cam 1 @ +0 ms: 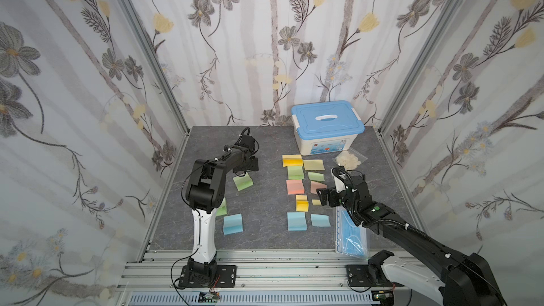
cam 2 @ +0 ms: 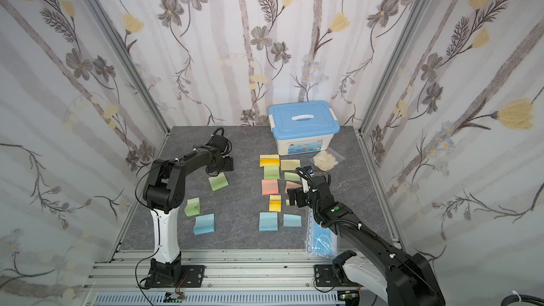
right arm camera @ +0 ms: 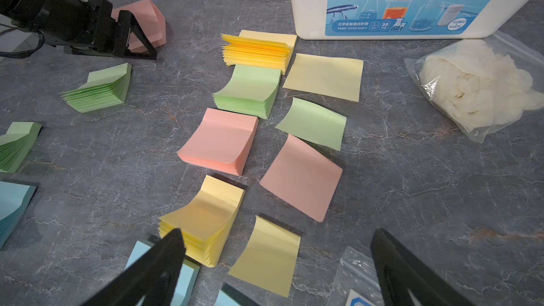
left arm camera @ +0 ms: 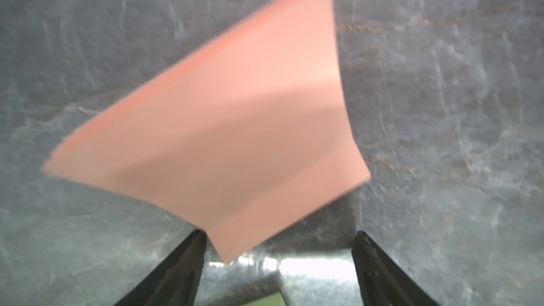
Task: Tear off pages from different memo pads
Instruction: Move the memo pad to the center of the board.
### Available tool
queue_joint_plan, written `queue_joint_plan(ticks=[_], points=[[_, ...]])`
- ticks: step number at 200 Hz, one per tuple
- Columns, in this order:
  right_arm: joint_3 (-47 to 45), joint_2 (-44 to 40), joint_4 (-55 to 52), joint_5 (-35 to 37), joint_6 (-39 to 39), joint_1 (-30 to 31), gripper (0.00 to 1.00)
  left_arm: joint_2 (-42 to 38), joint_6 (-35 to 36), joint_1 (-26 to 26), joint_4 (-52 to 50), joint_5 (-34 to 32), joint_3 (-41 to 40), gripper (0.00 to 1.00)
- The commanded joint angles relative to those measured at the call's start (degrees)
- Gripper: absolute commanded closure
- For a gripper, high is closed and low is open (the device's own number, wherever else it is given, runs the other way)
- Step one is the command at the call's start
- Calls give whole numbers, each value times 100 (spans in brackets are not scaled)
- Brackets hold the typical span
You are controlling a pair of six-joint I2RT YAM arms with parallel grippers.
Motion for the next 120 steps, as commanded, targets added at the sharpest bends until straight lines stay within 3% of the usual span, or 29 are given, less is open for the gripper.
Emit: queue_joint_plan(ticks=[1,76,120], points=[[35,-22,150,75,-7,11,0,-296,-83,-124,61,392,-684,20],[52,86,142,68,20,87,0,-1928,-471,-1082,838,623,-3150,20],[379,569,-7,-136,-25,374,0,-3215,-840,-1600,1103,530,-4021,16]])
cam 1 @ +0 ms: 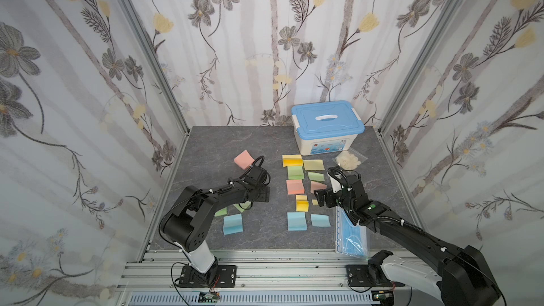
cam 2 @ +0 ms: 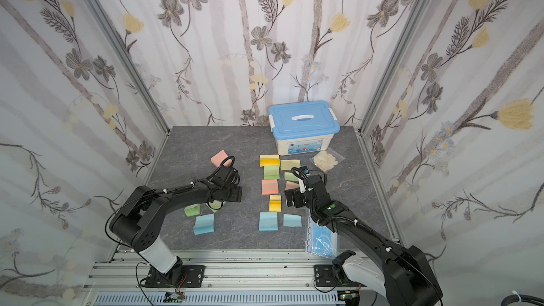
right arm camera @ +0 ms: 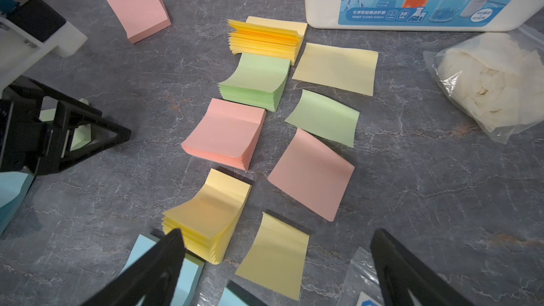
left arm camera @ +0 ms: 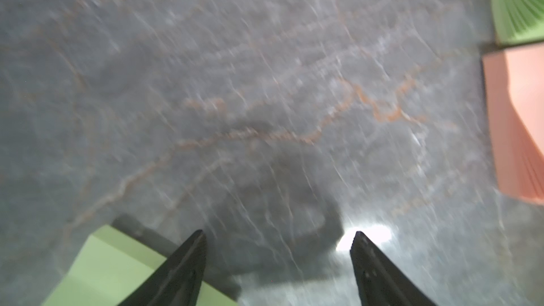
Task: Tear off pages from different memo pads
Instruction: Move the memo pad to the center of the board.
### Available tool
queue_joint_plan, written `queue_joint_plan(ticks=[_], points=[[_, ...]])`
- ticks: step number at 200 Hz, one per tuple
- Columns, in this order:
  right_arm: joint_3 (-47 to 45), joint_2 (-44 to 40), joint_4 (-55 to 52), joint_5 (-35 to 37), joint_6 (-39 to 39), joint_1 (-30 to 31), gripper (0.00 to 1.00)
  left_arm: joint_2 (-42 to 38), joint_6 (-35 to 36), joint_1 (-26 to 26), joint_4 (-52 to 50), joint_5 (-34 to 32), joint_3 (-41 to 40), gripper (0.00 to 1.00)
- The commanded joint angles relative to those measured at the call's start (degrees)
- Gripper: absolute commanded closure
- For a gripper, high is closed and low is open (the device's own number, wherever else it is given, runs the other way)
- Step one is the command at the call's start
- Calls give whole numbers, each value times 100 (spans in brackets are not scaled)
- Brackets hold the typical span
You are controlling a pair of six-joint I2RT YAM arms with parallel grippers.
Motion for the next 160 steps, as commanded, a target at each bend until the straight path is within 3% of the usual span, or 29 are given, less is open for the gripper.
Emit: queue_joint_plan(ticks=[1,20,38,74,131,160], points=[[195,207,42,-131,-15,164,0,-579,-422,-74,-385,269,-293,16],[306,372,58,-122,-73,326,0,-1017,-396,132,-424,-539,-64,10],[405,462,59,-107,-71,399,0,-765,-515,697,-357,-616,498,8],[401,443,68,-63,-114,464,0,817,-1011,1295,-658,-1137,2258,0],[431,401,-41,-65,-203,465,0,2979,-1463,1377,-1969,-1948,4994,0],[473,448,-97,-117,-200,467,0,3699,-1622,1423,-2733,-2161,5918,0]])
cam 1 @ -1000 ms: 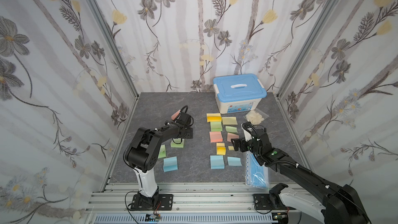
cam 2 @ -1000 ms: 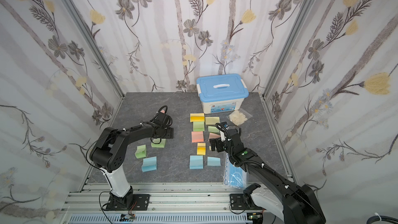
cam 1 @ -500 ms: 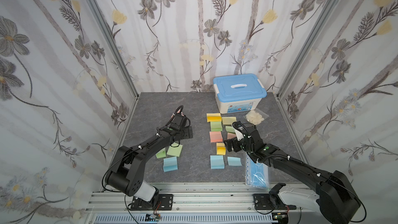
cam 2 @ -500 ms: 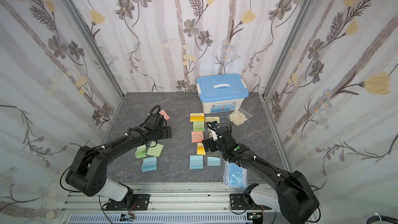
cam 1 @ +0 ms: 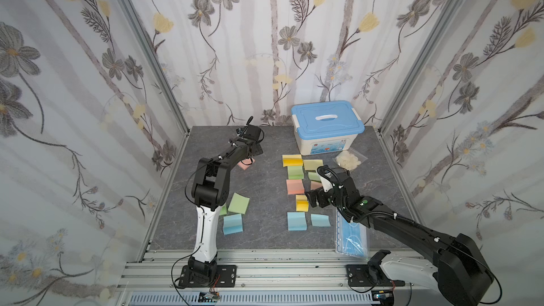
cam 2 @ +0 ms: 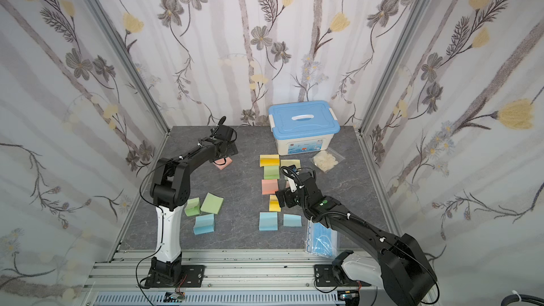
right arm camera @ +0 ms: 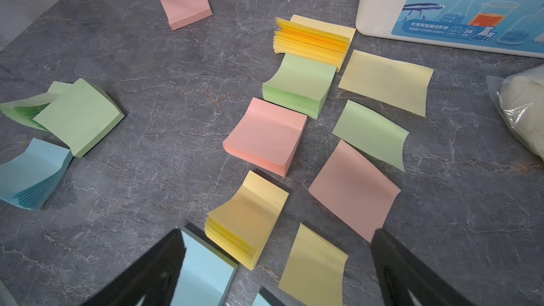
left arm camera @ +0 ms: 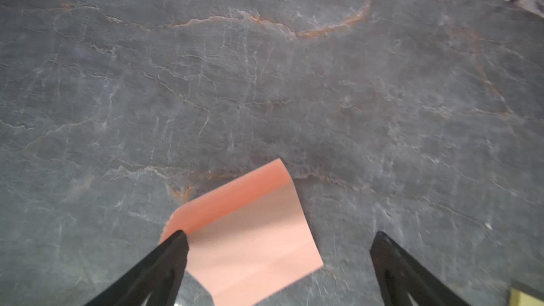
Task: Tear off pages from different memo pads
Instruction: Move the memo pad to the center of the board.
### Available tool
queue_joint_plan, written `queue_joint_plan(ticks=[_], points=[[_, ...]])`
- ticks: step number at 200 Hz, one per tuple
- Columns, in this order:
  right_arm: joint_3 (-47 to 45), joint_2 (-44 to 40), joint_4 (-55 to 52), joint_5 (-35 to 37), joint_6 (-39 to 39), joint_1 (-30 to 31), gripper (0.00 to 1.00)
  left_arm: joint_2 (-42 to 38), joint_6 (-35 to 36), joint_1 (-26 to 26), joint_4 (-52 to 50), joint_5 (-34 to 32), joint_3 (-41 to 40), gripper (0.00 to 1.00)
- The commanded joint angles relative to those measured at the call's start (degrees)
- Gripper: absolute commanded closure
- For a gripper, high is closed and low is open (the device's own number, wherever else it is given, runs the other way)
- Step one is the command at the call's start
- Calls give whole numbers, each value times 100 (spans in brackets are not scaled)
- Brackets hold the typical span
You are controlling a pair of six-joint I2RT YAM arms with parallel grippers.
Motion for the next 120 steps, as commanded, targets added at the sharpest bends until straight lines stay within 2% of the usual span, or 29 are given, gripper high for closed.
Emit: queue_joint_plan(ticks=[1,61,120], points=[[61,22,-50,-15,-42,12,0,368,-313,31,-987,-468,493,0],[64,24,-55,-86,5,14,0,870,-312,129,-1187,-1,731,0],[11,-99,-77,-1,-6,22,0,391,83,136,-478,529,-289,11]])
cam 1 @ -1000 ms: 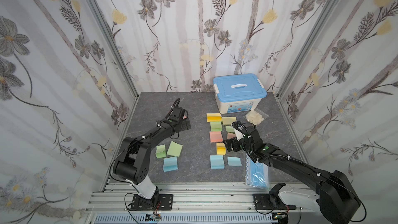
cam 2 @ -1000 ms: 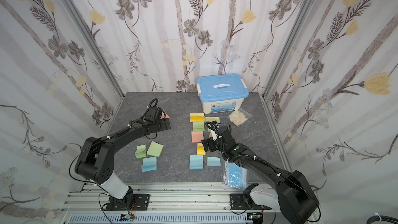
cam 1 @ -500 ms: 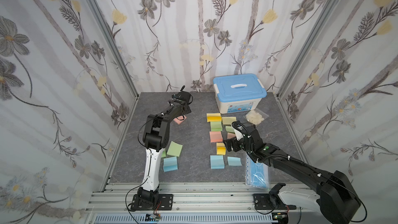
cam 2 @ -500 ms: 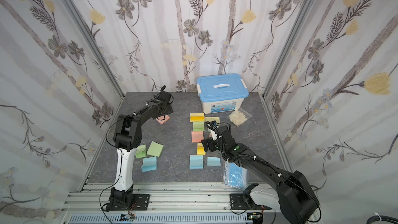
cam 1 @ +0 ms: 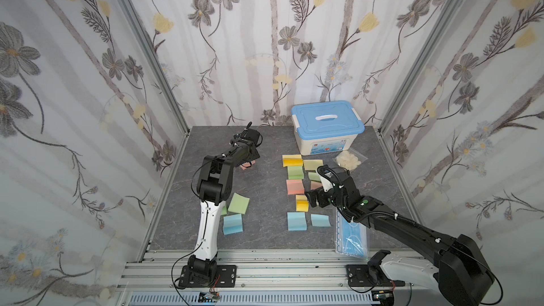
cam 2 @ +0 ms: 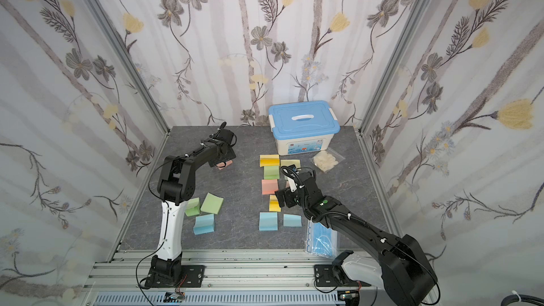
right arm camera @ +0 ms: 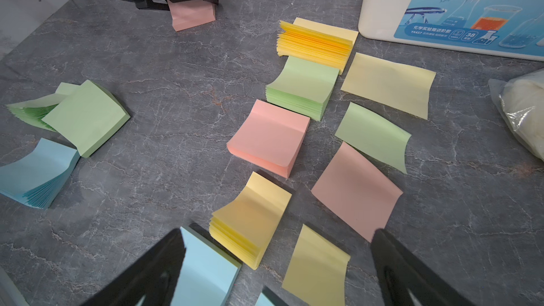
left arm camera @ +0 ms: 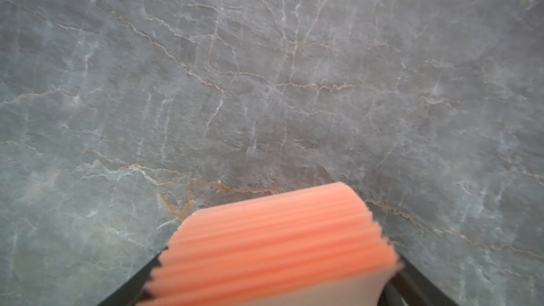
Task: Tear off pages from different memo pads
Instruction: Move the memo pad to the center of the board.
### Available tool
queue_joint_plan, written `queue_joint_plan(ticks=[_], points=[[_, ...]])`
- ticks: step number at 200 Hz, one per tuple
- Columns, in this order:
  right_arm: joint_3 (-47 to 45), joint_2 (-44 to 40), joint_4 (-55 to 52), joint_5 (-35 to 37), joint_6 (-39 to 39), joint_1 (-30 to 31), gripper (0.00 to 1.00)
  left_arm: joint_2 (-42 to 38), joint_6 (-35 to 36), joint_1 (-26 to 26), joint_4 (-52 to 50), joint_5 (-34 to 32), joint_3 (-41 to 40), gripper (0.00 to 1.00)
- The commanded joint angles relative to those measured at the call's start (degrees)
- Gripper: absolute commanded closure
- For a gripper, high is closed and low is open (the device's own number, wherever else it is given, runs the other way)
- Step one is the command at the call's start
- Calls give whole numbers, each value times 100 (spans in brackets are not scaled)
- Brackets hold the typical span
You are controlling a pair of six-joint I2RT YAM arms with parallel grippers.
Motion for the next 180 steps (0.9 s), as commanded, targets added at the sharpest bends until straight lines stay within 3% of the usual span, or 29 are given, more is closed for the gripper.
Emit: queue_joint_plan(ticks=[1,32,58,84,116,154,180], points=[[-17,-44,-32,46,-7,7,0,-159,374,6,-229,456,-390,11],[-25,-35,-45,68,-19,8,0,-839,1039,-6,366,959,-1126,21],[-19,-31,-57,78,-23,3,0,-1613,1728,-7,619,1476,-1884,23],[-6,-29,-74,87,-17,2,0,-2549,1979,-124,1006,2014,-3062,24],[30,-18,-163,133,66,7,0,-3519,1861,-636,1524,2163,-4395,24],[30,-12,-245,123,243,54,0,-4351,2079,-1653,1732,2006,-5407,21],[82,49,-470,129,291,161,0,-4904,2063,-1842,1938,2084,-6072,17]])
